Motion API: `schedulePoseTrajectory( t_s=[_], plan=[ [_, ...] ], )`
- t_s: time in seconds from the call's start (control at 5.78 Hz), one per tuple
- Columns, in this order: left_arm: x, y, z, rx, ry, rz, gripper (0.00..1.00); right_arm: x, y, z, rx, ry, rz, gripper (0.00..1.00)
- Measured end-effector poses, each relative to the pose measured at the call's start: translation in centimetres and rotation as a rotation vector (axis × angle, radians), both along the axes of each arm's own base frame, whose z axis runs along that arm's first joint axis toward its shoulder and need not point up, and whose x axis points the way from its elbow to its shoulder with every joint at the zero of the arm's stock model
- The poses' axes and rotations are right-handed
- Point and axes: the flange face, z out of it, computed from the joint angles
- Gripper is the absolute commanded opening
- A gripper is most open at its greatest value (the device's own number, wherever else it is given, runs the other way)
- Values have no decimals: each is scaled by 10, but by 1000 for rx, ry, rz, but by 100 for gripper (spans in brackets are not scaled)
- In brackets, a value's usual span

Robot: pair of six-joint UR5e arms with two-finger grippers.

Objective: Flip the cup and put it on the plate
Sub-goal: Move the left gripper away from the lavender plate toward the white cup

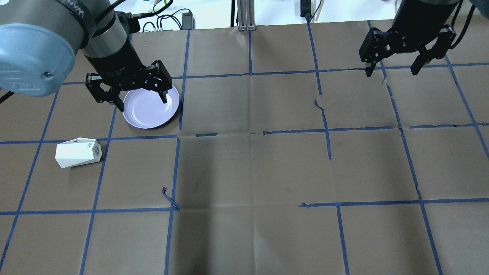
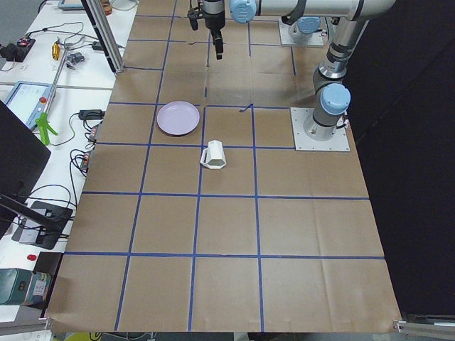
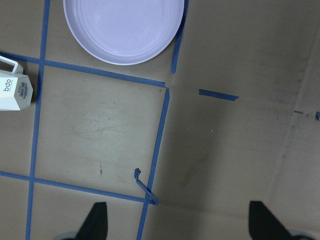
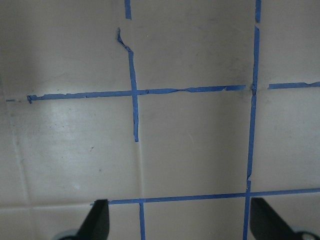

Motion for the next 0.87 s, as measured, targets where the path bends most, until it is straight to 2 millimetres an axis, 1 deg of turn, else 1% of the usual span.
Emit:
schedulePoseTrajectory(
  t_s=[0.52,0.69,0.87],
  plan=[
    [3,1,2,2,0,1,99,0,0,0,0,0,0,100],
    [15,-2,2,3,4,-33,99,0,0,0,0,0,0,100],
    [56,-12,4,-1,13,-66,99,0,0,0,0,0,0,100]
  ],
)
